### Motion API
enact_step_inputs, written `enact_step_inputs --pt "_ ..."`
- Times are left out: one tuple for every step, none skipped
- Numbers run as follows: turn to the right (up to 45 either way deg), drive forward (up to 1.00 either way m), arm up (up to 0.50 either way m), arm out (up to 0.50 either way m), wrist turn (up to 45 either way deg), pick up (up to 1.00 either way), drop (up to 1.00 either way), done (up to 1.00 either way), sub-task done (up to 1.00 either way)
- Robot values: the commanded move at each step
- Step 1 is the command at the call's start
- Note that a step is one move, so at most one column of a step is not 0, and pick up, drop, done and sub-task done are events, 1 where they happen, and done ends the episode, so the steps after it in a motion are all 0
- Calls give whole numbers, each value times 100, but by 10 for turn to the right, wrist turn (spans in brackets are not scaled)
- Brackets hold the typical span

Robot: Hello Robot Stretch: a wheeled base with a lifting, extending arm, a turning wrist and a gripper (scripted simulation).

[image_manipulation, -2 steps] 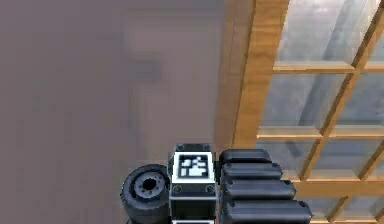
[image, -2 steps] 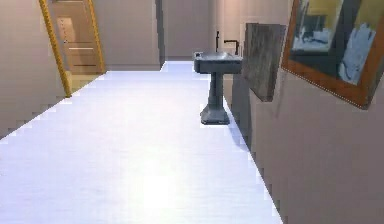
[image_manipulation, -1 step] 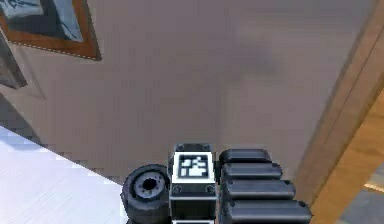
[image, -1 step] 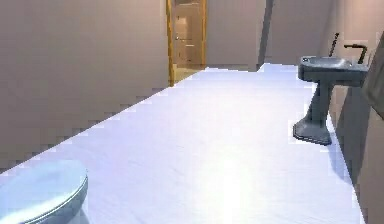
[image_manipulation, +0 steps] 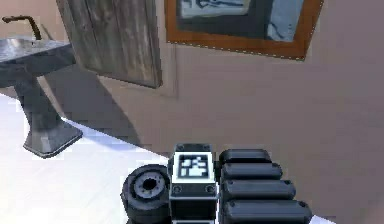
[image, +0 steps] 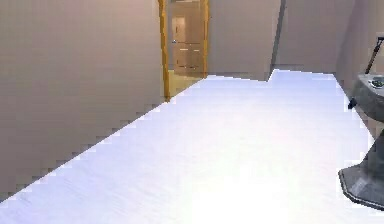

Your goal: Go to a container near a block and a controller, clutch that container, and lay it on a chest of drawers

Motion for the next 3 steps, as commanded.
enact_step_inputs --pt "0 100 0 0 0 0 0 0 0" --pt "0 100 0 0 0 0 0 0 0" --pt "0 100 0 0 0 0 0 0 0"
